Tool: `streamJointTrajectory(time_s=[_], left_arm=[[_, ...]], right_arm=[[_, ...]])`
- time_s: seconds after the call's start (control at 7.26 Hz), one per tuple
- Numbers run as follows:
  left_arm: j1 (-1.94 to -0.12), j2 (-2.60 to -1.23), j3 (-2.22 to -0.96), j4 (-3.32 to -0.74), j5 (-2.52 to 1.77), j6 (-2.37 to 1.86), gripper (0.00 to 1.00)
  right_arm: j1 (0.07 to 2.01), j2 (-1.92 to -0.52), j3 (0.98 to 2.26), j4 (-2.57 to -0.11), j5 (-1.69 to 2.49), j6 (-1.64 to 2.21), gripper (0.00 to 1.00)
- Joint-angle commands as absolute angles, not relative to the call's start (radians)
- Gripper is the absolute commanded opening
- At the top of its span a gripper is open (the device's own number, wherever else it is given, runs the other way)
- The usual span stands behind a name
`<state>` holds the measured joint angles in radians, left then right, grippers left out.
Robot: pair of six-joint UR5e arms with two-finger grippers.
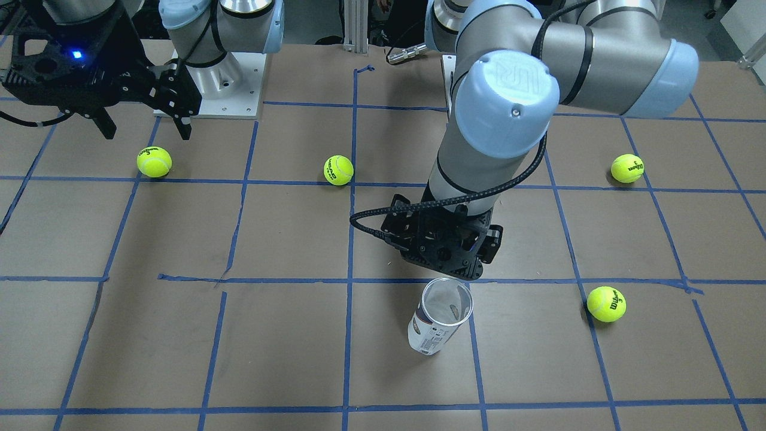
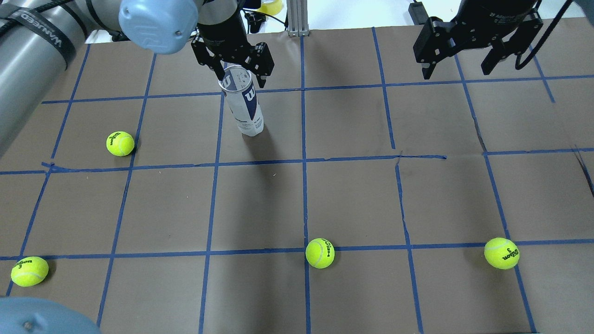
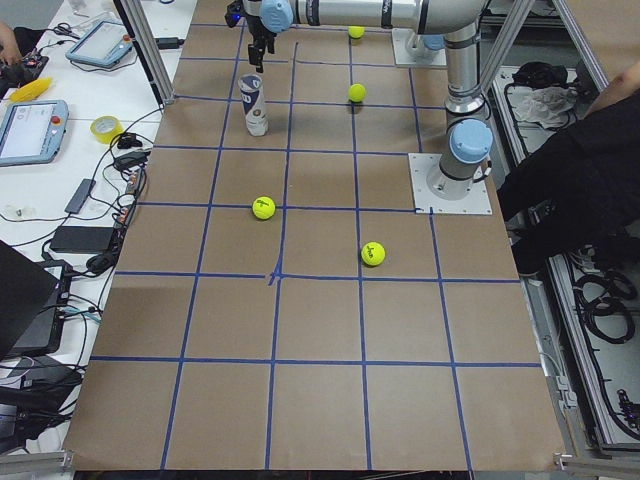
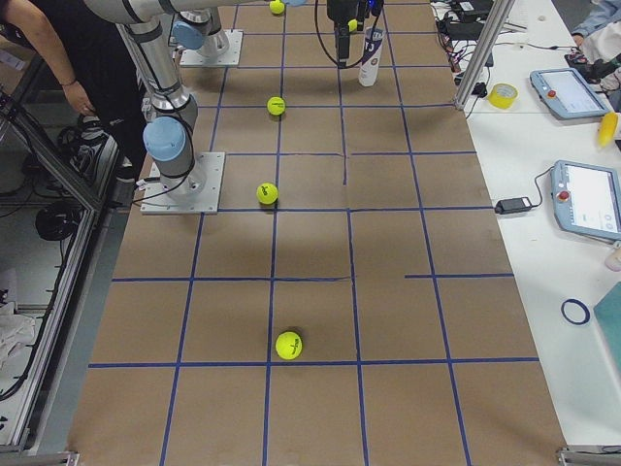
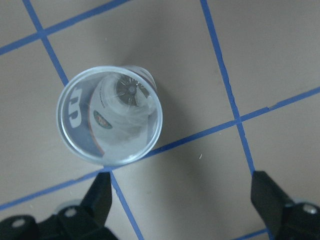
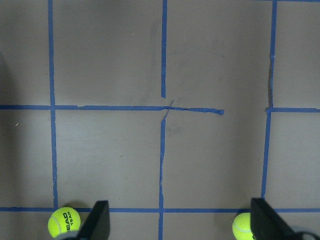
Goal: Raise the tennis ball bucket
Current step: 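Set the can down upright, open the left gripper and raise it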
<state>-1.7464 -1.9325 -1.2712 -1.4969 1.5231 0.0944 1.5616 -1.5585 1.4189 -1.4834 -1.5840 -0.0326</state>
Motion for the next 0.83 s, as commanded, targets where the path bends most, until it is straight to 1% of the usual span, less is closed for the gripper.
streamJointTrajectory(time_s=[0.0, 0.28, 0.55, 0.69], left_arm=[[-1.703, -1.853, -1.264, -1.561, 1.531, 0.058, 1.00], [-1.599, -1.792, -1.291, -1.610, 1.529, 0.063, 1.00], [-1.545, -1.714, -1.324, -1.638, 1.531, 0.074, 1.00], [-1.528, -1.679, -1.378, -1.646, 1.529, 0.075, 1.00]], right_arm=[[1.562, -1.559, 1.419, -1.483, -1.586, -0.034, 1.00], [1.562, -1.560, 1.417, -1.483, -1.586, -0.034, 1.00], [1.562, -1.560, 1.419, -1.482, -1.589, -0.034, 1.00], [1.562, -1.560, 1.419, -1.482, -1.589, -0.035, 1.00]])
